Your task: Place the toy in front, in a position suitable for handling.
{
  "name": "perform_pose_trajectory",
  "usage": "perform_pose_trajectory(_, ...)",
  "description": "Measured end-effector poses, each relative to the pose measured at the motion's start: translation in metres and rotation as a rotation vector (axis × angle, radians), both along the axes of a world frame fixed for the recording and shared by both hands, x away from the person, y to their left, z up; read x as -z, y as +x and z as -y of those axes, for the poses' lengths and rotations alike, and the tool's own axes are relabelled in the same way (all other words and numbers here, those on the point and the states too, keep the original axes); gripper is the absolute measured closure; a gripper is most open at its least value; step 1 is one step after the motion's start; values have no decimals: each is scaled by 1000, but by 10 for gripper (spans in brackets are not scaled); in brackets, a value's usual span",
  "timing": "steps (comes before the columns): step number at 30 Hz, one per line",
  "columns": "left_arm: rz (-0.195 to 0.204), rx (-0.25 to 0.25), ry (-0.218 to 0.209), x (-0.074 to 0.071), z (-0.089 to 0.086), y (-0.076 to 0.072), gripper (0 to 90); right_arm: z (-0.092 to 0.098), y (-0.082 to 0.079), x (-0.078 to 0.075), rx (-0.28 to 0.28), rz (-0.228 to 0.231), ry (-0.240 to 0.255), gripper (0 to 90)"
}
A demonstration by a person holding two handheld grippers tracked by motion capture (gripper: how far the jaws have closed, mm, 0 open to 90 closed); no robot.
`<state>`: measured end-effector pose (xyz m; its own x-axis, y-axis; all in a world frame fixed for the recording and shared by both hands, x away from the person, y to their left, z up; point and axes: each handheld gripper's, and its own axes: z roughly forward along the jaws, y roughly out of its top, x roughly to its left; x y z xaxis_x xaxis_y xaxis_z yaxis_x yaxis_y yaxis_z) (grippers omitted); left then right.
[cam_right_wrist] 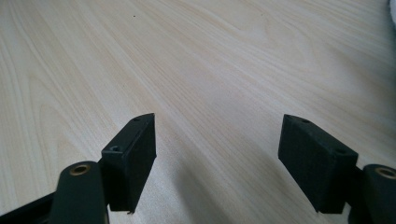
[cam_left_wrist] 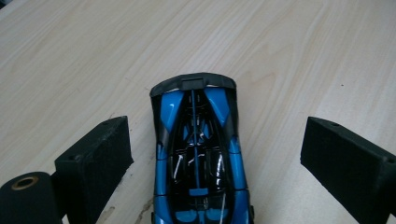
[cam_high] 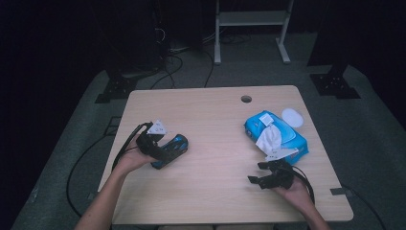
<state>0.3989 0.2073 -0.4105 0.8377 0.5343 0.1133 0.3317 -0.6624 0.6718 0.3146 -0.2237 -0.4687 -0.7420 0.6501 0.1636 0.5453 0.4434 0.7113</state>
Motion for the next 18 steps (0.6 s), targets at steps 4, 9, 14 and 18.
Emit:
perform_pose_trajectory(4,-21,-2,23,6,-2,4,82,0,0,0,-1,3,0,268)
perform_pose_trajectory(9,-31,-3,38,11,-3,8,82,0,0,0,-3,2,-2,268)
perform_pose_trajectory(14,-51,8,72,19,-1,12,83,-1,0,1,-6,2,-4,268)
perform_pose_trajectory(18,-63,12,82,22,-1,12,83,0,0,0,-4,2,-2,268)
